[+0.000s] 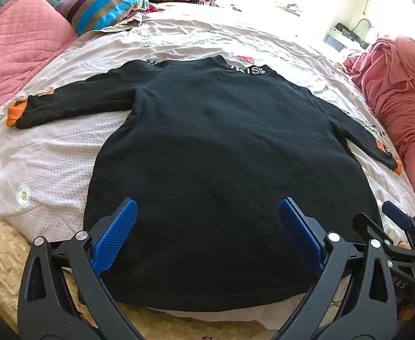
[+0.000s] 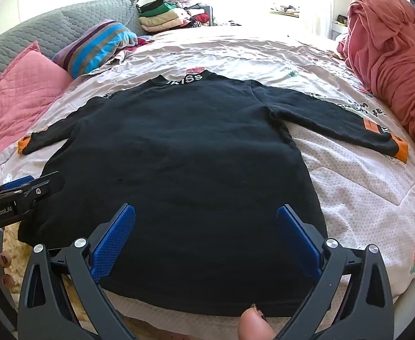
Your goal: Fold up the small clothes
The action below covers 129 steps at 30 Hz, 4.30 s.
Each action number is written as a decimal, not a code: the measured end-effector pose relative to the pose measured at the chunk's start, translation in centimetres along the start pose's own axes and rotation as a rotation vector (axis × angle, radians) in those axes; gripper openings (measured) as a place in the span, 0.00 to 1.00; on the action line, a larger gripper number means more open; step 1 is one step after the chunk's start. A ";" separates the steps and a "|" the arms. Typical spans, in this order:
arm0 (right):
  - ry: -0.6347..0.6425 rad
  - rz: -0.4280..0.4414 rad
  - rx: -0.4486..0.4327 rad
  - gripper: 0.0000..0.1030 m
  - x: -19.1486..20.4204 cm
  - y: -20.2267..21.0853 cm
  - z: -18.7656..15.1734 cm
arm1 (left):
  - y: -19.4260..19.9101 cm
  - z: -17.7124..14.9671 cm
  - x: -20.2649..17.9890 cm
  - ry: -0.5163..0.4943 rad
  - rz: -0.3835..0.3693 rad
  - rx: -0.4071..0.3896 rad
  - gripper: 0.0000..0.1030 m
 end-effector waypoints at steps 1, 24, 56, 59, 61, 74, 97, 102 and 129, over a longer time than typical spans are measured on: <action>0.002 -0.001 0.001 0.96 0.0 -0.1 0.0 | 0.0 0.0 0.0 0.000 0.000 0.000 0.91; 0.017 -0.007 -0.006 0.96 0.2 0.1 -0.1 | 0.1 -0.2 0.2 0.005 0.003 -0.005 0.91; -0.011 0.015 -0.001 0.96 -0.2 -1.0 1.3 | -1.6 0.6 -0.3 0.006 0.022 0.031 0.91; -0.014 0.005 -0.011 0.96 -0.7 -1.2 2.1 | -2.1 1.1 -0.4 0.003 0.029 0.034 0.91; -0.021 0.004 -0.015 0.96 -1.1 -1.4 2.6 | -2.4 1.6 -0.6 0.002 0.026 0.037 0.91; -0.104 -0.046 -0.035 0.96 -4.8 -3.3 6.7 | -4.6 6.0 -1.9 -0.019 0.022 0.043 0.91; -0.426 -0.246 -0.003 0.96 -19.3 -7.0 9.4 | -9.2 12.1 -4.1 -0.062 -0.019 0.080 0.91; -0.552 -0.277 0.004 0.96 -23.8 -7.0 8.6 | -10.0 12.8 -4.5 -0.056 -0.016 0.080 0.91; -0.988 -0.189 -0.175 0.37 -38.0 -8.3 6.8 | -12.7 15.4 -3.5 0.036 -0.005 0.104 0.91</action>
Point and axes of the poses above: each gripper's, at about its wrist camera, not at the fingertips, and y roughly against the way its jaws point, x to its left, z to its top, the point moved 1 cm from there along -y, roughly the way its jaws point, and after that the axes turned 5 degrees about x, right-handed, at the moved point
